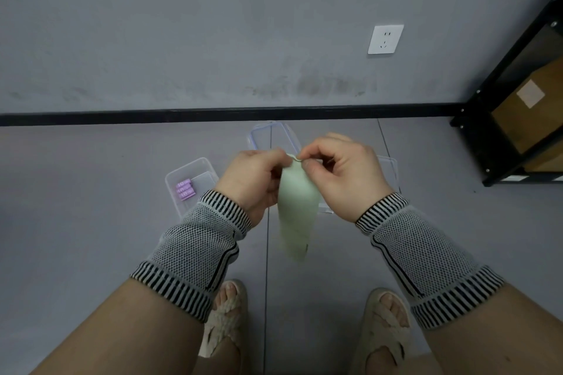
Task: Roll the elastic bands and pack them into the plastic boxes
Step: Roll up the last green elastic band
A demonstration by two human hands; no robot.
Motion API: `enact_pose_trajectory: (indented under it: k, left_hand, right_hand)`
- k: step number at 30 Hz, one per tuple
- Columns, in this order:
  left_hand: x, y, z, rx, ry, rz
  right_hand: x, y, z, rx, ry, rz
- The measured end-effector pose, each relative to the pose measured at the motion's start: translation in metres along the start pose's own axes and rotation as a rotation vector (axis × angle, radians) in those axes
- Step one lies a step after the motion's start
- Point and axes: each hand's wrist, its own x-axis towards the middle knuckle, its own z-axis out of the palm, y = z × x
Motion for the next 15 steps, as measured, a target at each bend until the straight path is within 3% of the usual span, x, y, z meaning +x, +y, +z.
enact_pose_trajectory:
  k: [5,15]
  left_hand:
    - [0.001,-0.0013,-0.0034,0.001,-0.054,0.001]
    - [-0.002,0.0014,0.003,0.093,-0.024,0.211]
  right_hand:
    - [-0.0002,-0.0024,-0.0009,0.072,0.008,-0.006]
    - [-0.0014,-0.0072,-0.0079,0.506,0.003,0.301]
